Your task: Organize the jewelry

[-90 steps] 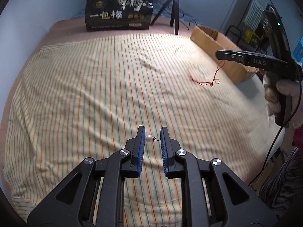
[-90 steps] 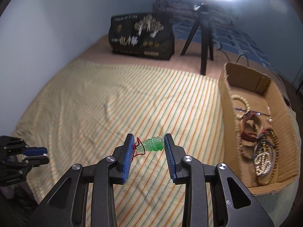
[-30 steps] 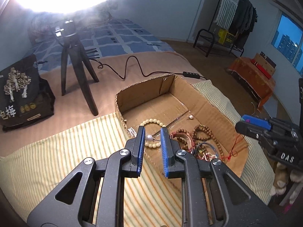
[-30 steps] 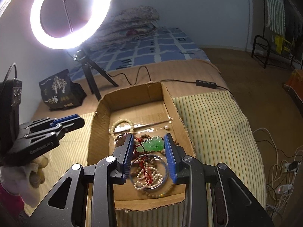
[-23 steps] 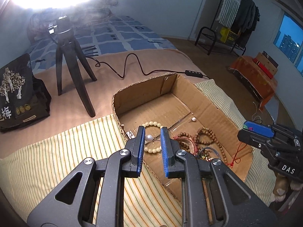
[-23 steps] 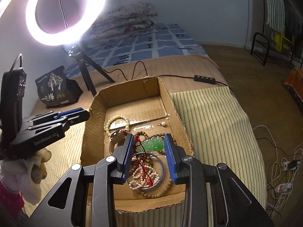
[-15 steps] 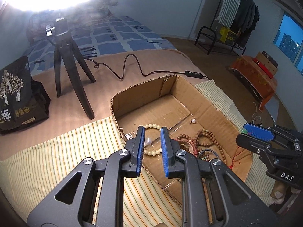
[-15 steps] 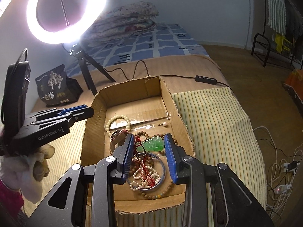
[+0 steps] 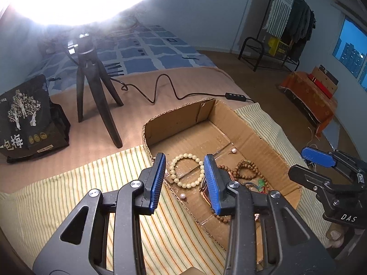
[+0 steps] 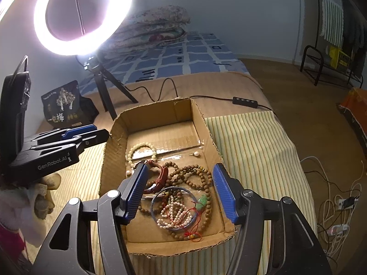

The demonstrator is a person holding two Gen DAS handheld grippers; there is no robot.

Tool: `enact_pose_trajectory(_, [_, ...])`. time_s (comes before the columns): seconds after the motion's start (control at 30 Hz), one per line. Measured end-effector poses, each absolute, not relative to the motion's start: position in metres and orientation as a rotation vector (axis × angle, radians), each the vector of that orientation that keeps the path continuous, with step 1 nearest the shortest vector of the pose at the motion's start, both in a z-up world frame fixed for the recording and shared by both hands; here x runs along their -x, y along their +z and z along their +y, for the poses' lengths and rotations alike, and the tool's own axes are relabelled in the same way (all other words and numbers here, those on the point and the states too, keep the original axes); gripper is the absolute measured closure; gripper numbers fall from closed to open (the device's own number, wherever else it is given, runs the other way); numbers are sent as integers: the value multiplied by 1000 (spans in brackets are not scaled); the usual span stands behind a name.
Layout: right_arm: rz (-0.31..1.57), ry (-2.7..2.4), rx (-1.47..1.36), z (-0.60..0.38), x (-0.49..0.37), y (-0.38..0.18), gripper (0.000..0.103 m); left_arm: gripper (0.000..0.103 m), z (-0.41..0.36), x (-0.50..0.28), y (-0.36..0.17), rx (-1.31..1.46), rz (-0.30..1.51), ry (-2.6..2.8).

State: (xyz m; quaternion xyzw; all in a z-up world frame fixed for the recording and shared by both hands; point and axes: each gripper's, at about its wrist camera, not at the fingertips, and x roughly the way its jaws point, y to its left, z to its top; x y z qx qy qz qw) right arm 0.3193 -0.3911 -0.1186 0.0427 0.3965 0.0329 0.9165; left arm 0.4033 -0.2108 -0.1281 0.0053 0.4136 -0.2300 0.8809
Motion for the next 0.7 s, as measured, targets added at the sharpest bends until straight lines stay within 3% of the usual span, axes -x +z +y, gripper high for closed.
enact_pose_trajectory(0.7, [702, 59, -59, -374, -274, -61, 43, 68, -169, -324, -42, -22, 708, -466])
